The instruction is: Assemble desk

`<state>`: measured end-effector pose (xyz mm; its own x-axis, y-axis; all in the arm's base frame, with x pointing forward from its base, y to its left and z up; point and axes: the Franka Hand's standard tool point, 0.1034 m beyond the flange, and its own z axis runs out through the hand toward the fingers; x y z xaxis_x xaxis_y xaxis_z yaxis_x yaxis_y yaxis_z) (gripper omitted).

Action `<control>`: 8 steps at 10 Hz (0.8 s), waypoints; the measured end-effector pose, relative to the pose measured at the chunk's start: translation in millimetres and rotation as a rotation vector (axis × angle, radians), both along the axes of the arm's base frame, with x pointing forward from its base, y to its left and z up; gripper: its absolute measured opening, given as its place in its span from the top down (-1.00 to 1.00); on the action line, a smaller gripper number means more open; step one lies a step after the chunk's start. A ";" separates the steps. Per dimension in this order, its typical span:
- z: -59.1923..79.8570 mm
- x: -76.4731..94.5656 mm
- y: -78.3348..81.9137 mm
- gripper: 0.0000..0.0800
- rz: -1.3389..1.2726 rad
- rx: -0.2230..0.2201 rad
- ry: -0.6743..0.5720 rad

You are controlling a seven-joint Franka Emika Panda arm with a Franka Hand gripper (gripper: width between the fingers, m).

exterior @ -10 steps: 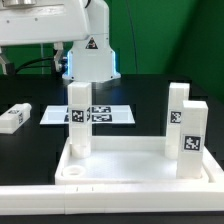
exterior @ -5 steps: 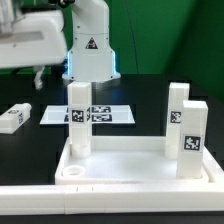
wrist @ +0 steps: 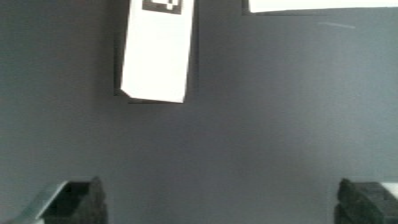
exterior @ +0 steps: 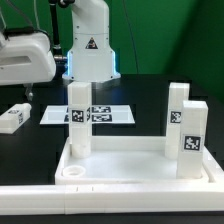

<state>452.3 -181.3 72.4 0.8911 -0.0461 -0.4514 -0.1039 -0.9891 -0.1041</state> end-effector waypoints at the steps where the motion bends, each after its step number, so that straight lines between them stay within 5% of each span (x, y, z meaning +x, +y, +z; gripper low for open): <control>1: -8.6 -11.6 -6.1 -0.62 -0.008 0.015 0.097; 4: -22.2 -22.4 -15.2 -0.62 -0.037 0.037 0.329; 8: -24.3 -18.2 -17.1 -0.62 -0.038 0.031 0.339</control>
Offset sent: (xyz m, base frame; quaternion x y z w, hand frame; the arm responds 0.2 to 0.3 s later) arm -0.0052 -0.0043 -0.0053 0.0455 -0.2391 0.0388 0.9691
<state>434.1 -198.4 48.1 0.6882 -0.0576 -0.7232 -0.1741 -0.9808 -0.0876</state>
